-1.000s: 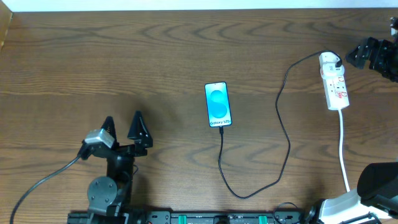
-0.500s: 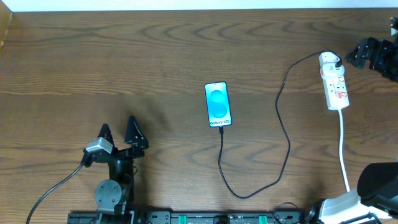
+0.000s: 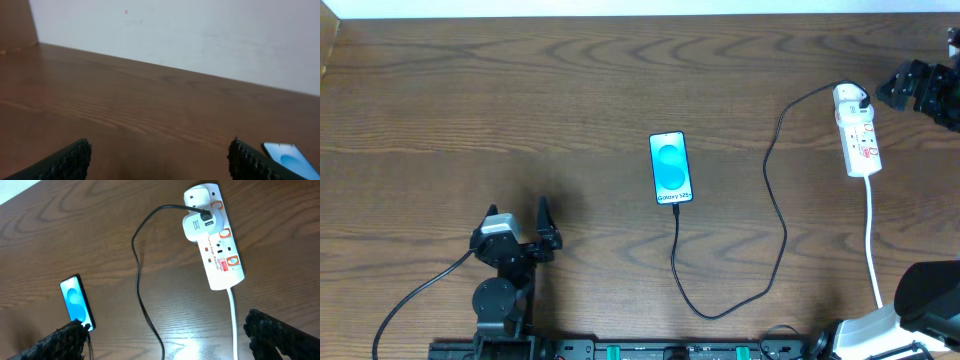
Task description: Plug charger to phone and switch on socket
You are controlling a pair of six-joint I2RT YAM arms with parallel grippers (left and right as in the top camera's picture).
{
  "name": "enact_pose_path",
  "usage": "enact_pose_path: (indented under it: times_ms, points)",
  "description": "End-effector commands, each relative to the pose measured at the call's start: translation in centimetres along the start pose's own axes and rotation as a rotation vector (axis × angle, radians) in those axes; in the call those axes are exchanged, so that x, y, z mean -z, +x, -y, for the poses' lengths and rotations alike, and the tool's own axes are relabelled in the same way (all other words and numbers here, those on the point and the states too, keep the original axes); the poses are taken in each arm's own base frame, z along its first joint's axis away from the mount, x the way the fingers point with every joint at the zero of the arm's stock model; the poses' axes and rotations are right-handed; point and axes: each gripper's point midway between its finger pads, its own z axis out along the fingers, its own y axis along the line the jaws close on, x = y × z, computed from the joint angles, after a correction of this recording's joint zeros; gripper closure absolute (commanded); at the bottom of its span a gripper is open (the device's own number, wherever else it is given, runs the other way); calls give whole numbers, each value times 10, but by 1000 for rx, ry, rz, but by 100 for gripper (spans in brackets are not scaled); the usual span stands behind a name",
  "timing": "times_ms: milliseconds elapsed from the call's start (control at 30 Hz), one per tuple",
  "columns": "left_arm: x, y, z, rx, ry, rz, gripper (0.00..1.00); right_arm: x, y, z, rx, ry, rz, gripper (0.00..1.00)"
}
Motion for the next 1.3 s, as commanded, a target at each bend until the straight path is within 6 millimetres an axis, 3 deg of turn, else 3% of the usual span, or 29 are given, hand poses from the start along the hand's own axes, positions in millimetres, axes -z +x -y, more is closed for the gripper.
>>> enact_pose_path:
  times_ms: [0, 1100, 1267]
  points:
    - [-1, 19, 3, -124, 34, -60, 13, 4, -2, -2, -4, -5, 13, 1]
    - [-1, 20, 3, -124, 34, -62, 13, 4, -2, -2, -4, -4, 13, 1]
    - [-1, 20, 3, -124, 34, -61, 13, 6, -3, 9, 0, 63, 21, 1]
